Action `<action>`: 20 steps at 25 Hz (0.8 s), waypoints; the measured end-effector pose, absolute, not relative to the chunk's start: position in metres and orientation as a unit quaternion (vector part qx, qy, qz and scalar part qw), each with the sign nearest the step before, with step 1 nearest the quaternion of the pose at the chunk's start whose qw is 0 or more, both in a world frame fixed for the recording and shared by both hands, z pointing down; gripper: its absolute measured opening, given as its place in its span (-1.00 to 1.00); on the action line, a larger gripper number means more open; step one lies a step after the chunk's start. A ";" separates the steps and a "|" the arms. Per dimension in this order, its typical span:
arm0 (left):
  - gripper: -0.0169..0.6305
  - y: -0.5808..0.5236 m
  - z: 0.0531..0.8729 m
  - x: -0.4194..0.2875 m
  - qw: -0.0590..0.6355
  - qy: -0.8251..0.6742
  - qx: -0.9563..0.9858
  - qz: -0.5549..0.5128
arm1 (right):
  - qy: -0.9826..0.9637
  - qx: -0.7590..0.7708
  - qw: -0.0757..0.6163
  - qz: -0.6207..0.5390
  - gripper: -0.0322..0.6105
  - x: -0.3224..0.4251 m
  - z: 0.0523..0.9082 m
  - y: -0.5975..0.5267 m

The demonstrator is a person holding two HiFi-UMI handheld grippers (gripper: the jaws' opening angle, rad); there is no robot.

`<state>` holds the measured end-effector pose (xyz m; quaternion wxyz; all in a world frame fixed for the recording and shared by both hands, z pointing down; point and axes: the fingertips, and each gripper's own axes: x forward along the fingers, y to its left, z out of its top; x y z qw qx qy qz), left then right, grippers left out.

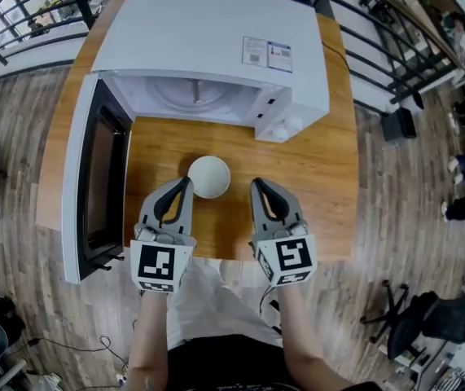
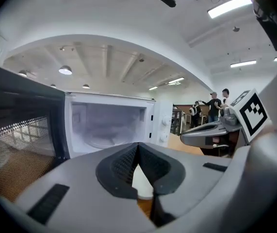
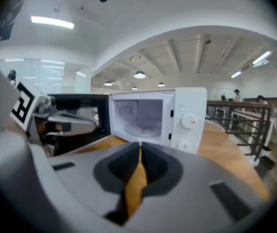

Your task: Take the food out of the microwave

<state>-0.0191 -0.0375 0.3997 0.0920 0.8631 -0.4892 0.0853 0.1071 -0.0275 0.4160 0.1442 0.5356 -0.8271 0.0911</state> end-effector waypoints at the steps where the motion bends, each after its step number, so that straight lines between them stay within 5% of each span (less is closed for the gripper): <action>1: -0.85 -0.038 0.391 -0.019 0.096 -0.492 0.862 0.075 | -0.828 0.537 0.135 0.090 -0.79 0.108 0.406 -0.027; 20: -0.85 0.027 0.215 -0.004 0.040 -0.458 0.887 -0.044 | -0.817 0.575 0.038 0.039 -0.80 0.169 0.251 0.040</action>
